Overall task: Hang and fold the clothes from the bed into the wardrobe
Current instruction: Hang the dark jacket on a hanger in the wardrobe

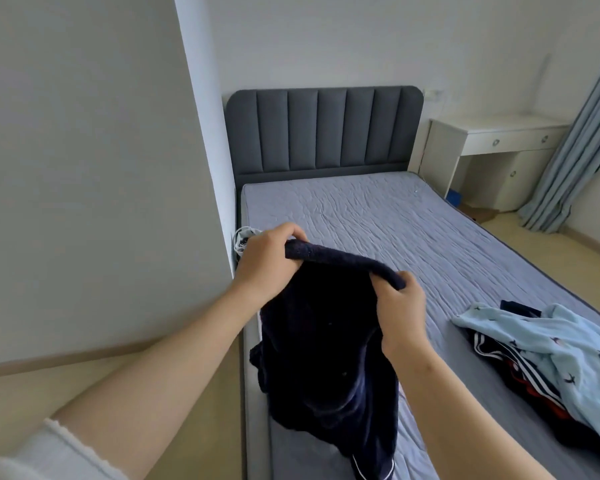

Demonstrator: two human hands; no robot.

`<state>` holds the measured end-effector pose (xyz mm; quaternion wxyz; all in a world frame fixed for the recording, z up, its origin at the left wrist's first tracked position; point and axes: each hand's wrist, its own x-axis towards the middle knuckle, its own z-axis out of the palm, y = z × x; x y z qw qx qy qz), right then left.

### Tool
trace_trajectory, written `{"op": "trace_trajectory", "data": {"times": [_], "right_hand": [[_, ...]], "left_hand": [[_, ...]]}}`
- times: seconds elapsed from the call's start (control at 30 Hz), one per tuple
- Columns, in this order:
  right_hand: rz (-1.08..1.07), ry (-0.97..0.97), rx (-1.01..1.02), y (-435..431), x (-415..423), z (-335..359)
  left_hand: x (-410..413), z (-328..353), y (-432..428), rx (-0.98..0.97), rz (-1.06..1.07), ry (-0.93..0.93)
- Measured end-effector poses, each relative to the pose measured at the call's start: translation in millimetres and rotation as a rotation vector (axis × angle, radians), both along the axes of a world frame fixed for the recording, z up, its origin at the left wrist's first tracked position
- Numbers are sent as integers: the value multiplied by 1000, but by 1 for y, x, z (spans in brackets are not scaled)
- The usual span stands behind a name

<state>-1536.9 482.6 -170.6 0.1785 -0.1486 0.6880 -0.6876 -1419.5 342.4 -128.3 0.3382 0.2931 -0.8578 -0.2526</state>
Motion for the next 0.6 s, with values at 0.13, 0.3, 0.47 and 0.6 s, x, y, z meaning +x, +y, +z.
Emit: {"op": "trace_trajectory", "data": {"times": [0.13, 0.3, 0.47, 0.6], "right_hand": [[-101, 54, -122, -6, -11, 26], [-154, 23, -59, -2, -10, 8], [-124, 19, -13, -3, -14, 10], [-186, -1, -135, -4, -27, 29]], "left_hand": [[18, -22, -19, -133, 176, -237], [44, -64, -38, 364, 451, -602], [38, -52, -36, 1302, 518, -59], [33, 6, -46, 1205, 112, 605]]}}
